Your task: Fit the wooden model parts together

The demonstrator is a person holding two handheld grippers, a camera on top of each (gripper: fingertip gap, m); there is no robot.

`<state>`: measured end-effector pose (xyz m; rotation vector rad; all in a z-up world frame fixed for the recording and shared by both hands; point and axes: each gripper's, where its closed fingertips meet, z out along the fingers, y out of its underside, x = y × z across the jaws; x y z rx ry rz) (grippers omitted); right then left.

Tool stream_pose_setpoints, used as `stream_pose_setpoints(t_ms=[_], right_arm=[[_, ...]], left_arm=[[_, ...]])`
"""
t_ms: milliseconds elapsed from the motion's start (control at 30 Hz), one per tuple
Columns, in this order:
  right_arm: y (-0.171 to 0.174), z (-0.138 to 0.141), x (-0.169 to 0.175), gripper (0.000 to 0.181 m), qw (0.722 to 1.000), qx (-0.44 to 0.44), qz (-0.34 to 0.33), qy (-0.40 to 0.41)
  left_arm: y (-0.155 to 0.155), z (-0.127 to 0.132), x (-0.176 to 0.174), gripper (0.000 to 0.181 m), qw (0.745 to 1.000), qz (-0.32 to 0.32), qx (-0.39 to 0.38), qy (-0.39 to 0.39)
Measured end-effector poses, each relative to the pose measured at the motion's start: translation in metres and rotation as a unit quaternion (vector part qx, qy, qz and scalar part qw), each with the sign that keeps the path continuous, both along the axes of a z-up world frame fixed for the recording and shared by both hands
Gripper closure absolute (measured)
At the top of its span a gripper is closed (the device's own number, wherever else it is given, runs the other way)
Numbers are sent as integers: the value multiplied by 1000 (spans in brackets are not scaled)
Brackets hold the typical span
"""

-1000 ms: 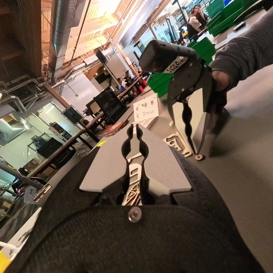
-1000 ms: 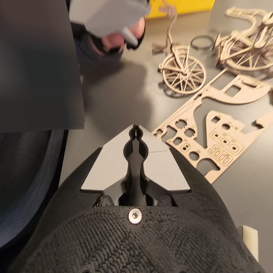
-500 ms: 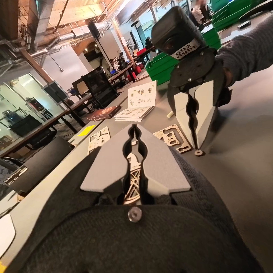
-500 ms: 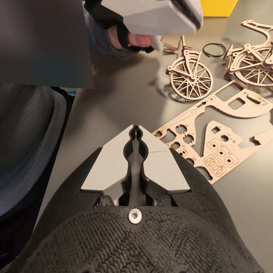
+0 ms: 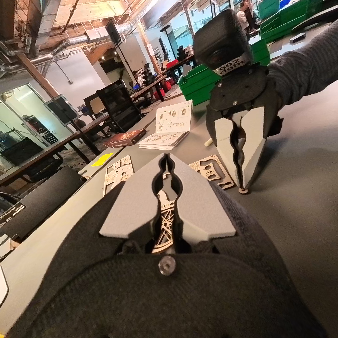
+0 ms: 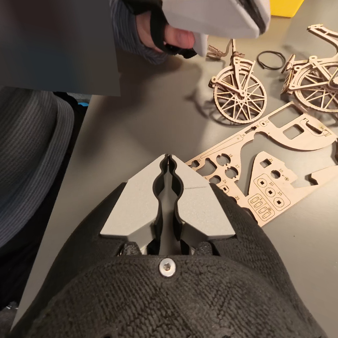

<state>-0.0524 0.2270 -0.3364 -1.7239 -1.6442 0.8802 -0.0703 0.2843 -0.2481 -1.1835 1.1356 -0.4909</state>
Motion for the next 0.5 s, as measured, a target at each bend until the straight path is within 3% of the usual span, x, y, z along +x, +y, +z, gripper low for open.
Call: stream_pose_setpoints(t_ms=[500], right_arm=[[0,-1,0,181,999,46,16,-4]], left_arm=[[-2,-3,2,181,1000,-6,-1,9]])
